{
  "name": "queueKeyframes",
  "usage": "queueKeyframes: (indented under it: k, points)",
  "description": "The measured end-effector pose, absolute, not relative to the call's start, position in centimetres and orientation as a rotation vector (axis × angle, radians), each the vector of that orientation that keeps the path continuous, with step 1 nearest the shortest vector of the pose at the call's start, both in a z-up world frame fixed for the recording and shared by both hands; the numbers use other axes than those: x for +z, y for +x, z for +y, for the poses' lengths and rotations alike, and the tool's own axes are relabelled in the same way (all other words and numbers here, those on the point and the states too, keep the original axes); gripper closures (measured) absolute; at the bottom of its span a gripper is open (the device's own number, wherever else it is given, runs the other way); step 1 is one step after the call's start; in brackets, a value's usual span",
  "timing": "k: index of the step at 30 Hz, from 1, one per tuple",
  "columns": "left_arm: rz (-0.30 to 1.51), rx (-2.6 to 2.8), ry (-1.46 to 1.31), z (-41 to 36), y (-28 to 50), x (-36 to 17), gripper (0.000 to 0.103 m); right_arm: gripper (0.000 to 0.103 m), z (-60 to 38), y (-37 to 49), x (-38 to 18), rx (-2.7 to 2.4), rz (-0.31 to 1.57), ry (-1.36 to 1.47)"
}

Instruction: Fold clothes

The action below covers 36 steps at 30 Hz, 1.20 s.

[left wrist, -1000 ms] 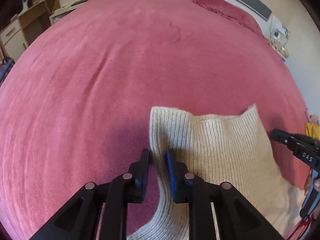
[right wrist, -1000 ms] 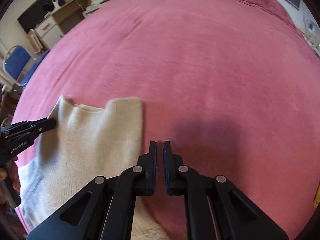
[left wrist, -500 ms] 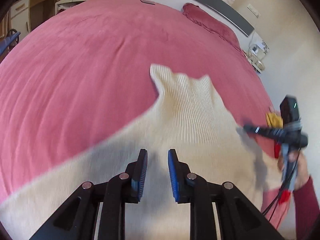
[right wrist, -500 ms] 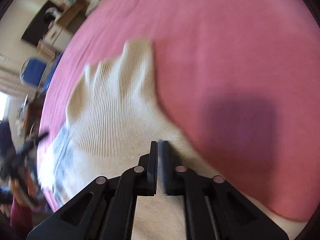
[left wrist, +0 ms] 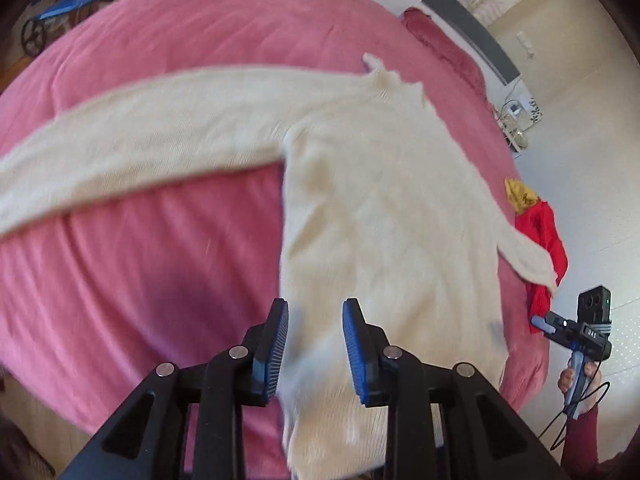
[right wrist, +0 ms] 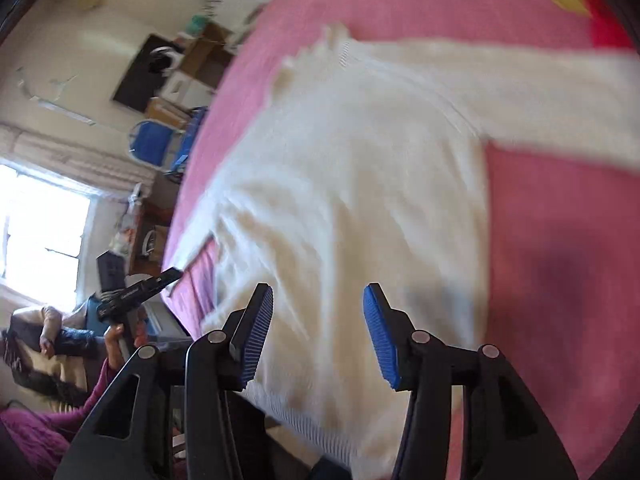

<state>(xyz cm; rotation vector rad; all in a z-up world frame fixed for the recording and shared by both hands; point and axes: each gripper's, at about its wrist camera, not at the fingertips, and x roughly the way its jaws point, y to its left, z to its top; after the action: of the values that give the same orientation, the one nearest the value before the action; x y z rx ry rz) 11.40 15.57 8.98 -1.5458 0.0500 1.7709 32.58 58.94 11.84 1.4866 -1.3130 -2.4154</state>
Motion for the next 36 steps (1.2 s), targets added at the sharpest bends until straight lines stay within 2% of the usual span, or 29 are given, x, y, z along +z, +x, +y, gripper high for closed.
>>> queueKeyframes:
  k: [3,5,10,15,21,24,28,30,32,35,36]
  points:
    - [0.041,1.757,-1.584,13.6,14.1,7.1,0.074,0.052,58.4,38.0,10.0,-2.357,-1.498,1.473]
    - [0.077,1.788,-1.606,12.8,15.2,6.2,0.074,0.052,58.3,40.6,9.1,-2.385,-1.548,1.495]
    - [0.029,1.733,-1.661,11.7,17.1,4.2,0.073,0.042,58.6,46.1,7.6,-2.344,-1.734,1.417]
    - [0.020,1.730,-1.698,11.3,18.4,2.9,0.072,0.039,57.5,46.0,5.8,-2.281,-1.733,1.419]
    - [-0.044,1.727,-1.706,10.5,18.5,2.6,0.072,0.040,55.3,43.0,4.4,-2.333,-1.556,1.658]
    - [-0.128,1.696,-1.737,10.1,18.1,2.0,0.072,0.092,53.9,41.8,4.4,-2.415,-1.393,1.805]
    - [-0.130,1.659,-1.749,10.5,18.1,1.6,0.072,0.092,51.6,40.9,5.4,-2.534,-1.019,2.032]
    - [-0.137,1.624,-1.752,10.8,18.6,1.6,0.072,0.092,51.0,40.9,5.7,-2.551,-0.931,2.077]
    - [-0.131,1.612,-1.743,11.3,19.0,1.5,0.072,0.092,50.9,41.1,6.0,-2.550,-0.945,2.062]
    - [-0.136,1.591,-1.752,11.9,19.6,1.2,0.072,0.089,51.1,41.2,6.0,-2.517,-1.062,1.940]
    - [-0.142,1.577,-1.760,12.0,19.8,0.9,0.075,0.088,51.3,41.3,6.0,-2.516,-1.096,1.909]
